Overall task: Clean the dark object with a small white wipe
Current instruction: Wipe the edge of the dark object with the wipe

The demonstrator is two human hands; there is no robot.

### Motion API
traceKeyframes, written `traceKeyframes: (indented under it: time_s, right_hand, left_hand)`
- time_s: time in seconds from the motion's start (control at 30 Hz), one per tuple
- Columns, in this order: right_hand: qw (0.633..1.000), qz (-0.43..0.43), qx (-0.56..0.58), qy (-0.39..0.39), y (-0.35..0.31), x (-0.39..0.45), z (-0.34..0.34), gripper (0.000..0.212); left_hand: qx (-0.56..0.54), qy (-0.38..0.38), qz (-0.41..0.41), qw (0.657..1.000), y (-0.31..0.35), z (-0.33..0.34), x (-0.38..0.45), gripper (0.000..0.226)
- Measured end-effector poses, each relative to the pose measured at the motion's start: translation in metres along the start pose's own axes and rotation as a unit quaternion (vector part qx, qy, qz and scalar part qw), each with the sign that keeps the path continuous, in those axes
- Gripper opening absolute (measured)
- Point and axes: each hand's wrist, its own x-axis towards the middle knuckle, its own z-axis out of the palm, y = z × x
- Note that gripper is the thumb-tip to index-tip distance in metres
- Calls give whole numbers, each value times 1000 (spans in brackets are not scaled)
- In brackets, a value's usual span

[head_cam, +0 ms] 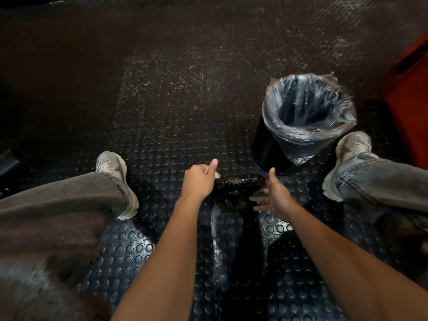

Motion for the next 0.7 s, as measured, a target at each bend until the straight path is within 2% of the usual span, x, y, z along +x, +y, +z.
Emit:
traceKeyframes:
  time_s: [0.17, 0.33, 0.43, 0.57, 0.7]
  right_hand:
    - [1000, 3, -7, 9, -1, -2, 3, 87]
    - [1000, 8, -17, 6, 0, 0, 2, 96]
    - [1000, 1, -11, 2, -1, 0, 1, 90]
    - [1000, 2, -6, -2, 0, 1, 1, 87]
    - [1000, 9, -8, 7, 1, 3, 1, 98]
  left_hand:
    - [45, -85, 35, 995, 28, 8, 12, 61]
    - [-24, -45, 78, 996, 30, 2, -1, 53]
    - [4, -15, 63, 998, 15, -5, -2, 54]
    - [84, -76, 41, 993, 20, -3, 10, 57]
    - [73, -108, 92, 987, 44, 6, 14, 59]
